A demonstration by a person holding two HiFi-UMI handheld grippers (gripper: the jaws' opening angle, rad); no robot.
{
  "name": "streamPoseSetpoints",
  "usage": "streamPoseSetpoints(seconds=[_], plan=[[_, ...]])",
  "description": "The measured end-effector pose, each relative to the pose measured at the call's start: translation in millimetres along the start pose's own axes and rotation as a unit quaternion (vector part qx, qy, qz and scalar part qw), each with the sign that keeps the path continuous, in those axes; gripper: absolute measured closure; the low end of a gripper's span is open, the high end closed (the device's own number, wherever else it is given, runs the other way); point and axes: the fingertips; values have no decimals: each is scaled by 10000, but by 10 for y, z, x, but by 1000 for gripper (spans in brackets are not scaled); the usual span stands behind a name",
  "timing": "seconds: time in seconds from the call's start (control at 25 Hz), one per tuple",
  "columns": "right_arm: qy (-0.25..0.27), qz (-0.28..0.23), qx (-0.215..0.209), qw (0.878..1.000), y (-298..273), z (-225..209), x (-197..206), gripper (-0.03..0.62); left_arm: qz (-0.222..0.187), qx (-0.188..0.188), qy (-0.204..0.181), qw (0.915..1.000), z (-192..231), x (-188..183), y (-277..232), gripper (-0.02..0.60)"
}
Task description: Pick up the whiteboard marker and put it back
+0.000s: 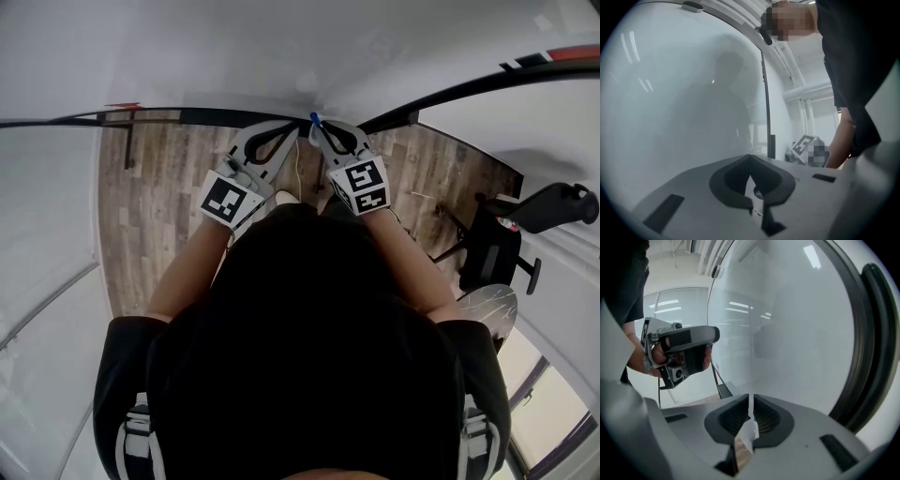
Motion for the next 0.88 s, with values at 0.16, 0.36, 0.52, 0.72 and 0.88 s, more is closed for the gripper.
streamPoseSetpoints(seconds=[0.16,0.36,0.52,0.72,0.88], plan=[[-25,169,100,9998,-106,-36,107,555,-8,76,-2,10000,-4,33,-4,578],[-74,410,163,9990,-206,-70,243,519,4,87,28,10000,-14,46,24,578],[-58,565,183,9982,-285,-80,319,512,-8,51,72,10000,19,46,67,578],[-40,797,229,9965,-378,-88,410,507,0,-8,105,9999,72,60,138,578],[-43,900,266,9956,-430,-95,453,507,-15,-10,101,9999,99,45,168,578]])
Point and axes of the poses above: the fingertips, and each gripper's own axes: y backward along the fingers, z to its left, x out of its underside, and after that the axes turned 2 degrees about x, right-handed
